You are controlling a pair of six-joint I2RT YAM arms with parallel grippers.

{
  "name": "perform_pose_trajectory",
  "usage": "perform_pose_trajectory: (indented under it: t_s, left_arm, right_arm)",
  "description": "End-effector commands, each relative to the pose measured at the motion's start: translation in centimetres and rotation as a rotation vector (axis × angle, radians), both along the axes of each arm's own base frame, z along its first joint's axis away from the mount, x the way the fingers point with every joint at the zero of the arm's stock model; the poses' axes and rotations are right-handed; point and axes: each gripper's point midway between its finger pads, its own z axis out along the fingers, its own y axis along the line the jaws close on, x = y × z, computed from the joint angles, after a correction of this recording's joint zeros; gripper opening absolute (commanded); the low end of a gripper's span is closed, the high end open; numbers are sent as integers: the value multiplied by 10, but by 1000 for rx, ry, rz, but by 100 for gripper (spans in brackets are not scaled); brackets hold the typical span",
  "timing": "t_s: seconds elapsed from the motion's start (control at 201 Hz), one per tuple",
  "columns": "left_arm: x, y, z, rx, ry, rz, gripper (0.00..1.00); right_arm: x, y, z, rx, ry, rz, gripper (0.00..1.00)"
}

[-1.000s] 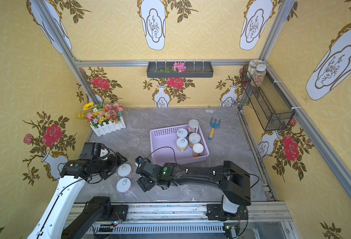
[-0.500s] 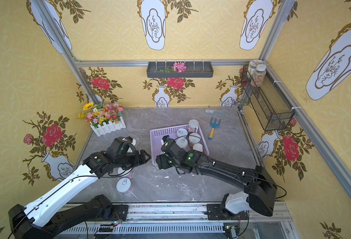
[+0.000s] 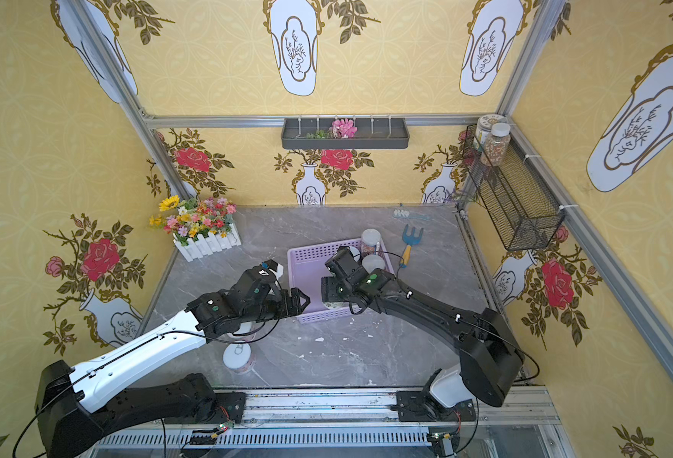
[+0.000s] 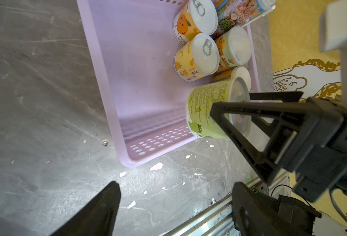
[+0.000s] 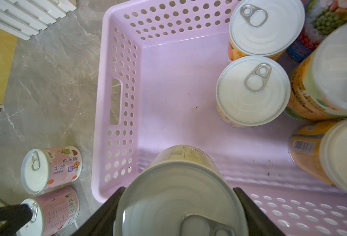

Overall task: Put the canned food in the basket
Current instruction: Place the canned food in the basket.

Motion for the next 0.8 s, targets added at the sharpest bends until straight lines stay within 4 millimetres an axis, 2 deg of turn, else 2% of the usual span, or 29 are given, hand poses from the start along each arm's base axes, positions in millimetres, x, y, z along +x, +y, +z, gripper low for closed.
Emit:
perform_pose_trajectory:
  t_s: [0.0, 0.319, 0.543, 0.792]
  left_arm:
    - [3, -5, -2, 37, -48, -23, 91]
    - [0, -13, -11, 57, -41, -36, 92]
    - [-1, -12, -17, 60, -28, -34, 92]
    - [-2, -14, -25, 71, -4, -39, 93]
  right_arm:
    - [14, 4, 4, 26, -26, -33, 54]
    - [27, 5, -8, 19, -6, -43, 53]
    - [21, -11, -32, -87, 29, -55, 53]
    - [23, -31, -43, -208, 24, -63, 53]
